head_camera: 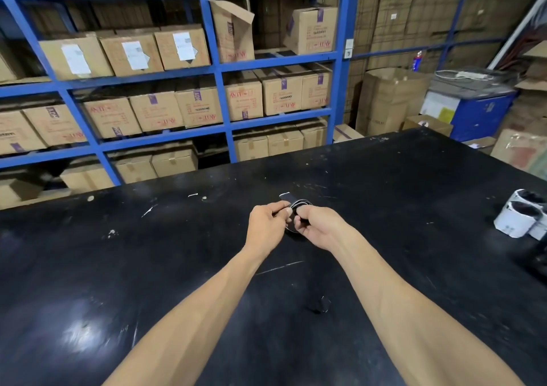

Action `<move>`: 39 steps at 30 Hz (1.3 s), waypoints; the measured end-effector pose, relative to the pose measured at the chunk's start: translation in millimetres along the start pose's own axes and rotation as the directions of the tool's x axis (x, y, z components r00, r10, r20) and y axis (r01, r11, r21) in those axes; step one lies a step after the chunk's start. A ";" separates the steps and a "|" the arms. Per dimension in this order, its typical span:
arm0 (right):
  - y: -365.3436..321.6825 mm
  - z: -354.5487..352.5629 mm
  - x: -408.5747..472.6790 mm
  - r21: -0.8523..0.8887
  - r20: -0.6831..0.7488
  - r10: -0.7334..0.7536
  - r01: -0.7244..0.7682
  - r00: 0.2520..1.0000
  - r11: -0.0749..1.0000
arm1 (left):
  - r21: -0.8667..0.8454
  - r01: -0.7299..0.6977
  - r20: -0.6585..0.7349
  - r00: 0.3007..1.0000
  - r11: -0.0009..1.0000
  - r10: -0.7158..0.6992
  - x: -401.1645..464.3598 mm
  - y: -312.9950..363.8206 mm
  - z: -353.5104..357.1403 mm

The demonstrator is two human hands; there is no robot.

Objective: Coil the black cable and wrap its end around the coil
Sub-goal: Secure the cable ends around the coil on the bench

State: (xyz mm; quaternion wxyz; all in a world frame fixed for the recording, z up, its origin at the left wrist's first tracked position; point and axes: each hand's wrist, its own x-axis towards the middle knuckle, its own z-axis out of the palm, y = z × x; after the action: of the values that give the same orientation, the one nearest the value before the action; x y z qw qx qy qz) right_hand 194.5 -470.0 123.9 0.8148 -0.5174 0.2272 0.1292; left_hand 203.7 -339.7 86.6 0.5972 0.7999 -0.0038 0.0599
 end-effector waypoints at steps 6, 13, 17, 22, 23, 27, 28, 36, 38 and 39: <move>-7.4 -6.8 -5.9 -0.096 0.009 -0.078 0.079 0.997 0.992 | 0.078 -0.132 -0.084 0.987 0.988 0.138 -5.9 5.3 0.0; -13.6 -5.2 -22.8 -0.731 0.031 -0.544 0.390 0.839 0.560 | 0.208 -0.208 -0.075 0.971 0.956 0.227 -7.5 12.1 -3.1; -14.0 -11.1 -22.0 -0.850 0.227 -0.577 0.449 0.785 0.276 | 0.172 -0.191 -0.060 0.977 0.966 0.204 -6.9 14.1 -7.2; -22.1 -17.7 -22.3 -0.867 0.461 -0.544 0.485 0.702 -0.109 | 0.213 -0.210 -0.005 0.976 0.954 0.216 -8.6 20.2 -11.0; -24.8 -17.7 -22.8 -0.858 0.499 -0.537 0.473 0.680 -0.197 | 0.219 -0.217 0.020 0.976 0.951 0.218 -8.8 21.6 -11.2; -37.6 -17.4 -29.2 -0.836 0.548 -0.545 0.431 0.635 -0.339 | 0.239 -0.244 0.129 0.967 0.940 0.218 -6.0 29.1 -14.1; -41.3 -17.3 -30.5 -0.841 0.540 -0.548 0.433 0.639 -0.325 | 0.247 -0.255 0.157 0.963 0.935 0.221 -5.1 31.4 -16.0; -57.9 -19.3 -33.8 -0.838 0.517 -0.409 0.541 0.752 -0.065 | 0.105 -0.193 0.242 0.956 0.976 0.163 -0.6 35.9 -27.8; -56.1 -19.7 -32.2 -0.835 0.503 -0.421 0.550 0.755 -0.011 | -0.002 -0.118 0.235 0.965 0.993 0.115 0.4 35.9 -30.4; -54.0 -19.4 -31.1 -0.834 0.495 -0.420 0.552 0.761 0.017 | -0.036 -0.083 0.240 0.967 0.996 0.090 1.4 35.1 -31.1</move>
State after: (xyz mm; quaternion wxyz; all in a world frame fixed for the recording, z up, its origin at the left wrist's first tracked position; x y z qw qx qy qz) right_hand 187.1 -510.0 174.9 0.3192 -0.9373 -0.1382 -0.0194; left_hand 199.6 -319.9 129.0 0.5992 0.7926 -0.1120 -0.0120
